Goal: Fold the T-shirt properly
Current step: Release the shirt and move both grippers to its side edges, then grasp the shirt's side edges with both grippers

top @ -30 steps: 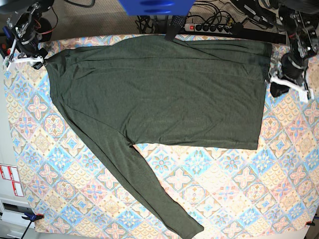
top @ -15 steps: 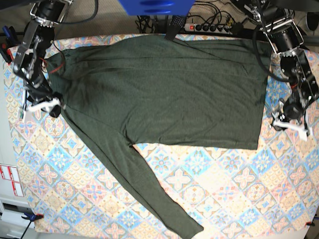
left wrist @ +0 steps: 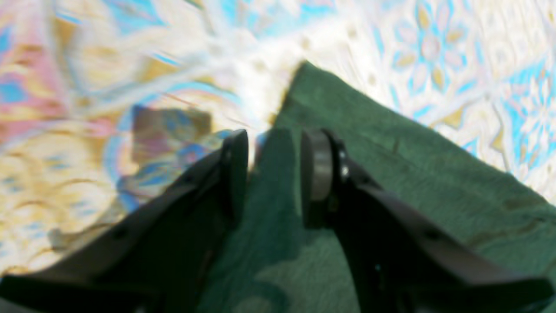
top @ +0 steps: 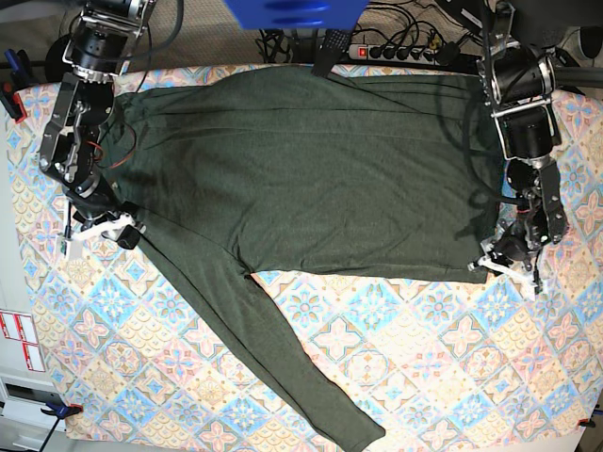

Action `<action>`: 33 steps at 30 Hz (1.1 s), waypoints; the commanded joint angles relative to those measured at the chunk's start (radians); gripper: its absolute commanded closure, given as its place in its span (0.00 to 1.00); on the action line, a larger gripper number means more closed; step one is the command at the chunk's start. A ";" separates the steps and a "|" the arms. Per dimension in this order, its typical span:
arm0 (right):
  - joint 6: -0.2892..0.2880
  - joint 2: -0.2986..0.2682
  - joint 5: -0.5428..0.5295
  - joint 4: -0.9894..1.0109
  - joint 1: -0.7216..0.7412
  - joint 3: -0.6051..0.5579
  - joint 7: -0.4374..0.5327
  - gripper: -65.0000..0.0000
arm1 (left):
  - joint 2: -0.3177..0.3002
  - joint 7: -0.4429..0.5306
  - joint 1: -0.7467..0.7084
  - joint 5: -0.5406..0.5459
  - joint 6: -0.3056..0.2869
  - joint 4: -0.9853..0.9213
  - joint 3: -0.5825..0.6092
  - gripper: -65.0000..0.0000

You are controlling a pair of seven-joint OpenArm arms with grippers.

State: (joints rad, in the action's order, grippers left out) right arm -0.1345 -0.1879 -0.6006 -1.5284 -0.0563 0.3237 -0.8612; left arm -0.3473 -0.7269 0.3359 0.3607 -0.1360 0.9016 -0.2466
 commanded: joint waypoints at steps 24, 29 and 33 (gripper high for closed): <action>-0.006 -0.012 -0.002 -0.017 0.011 -0.001 0.018 0.62 | 0.001 0.108 0.096 0.002 -0.001 -0.169 0.128 0.32; -0.006 -0.012 -0.002 -0.022 0.005 -0.001 0.018 0.62 | 0.029 0.109 0.073 0.005 -0.003 -0.169 0.152 0.32; -0.006 -0.012 -0.002 -0.024 0.003 -0.001 0.018 0.62 | 0.055 0.102 0.056 0.004 -0.006 -0.164 0.152 0.38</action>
State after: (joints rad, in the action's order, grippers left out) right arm -0.1337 -0.1856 -0.5911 -1.5295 -0.0669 0.3206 -0.8616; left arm -0.2962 -0.5903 0.3904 0.3466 -0.1249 0.7322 -0.0975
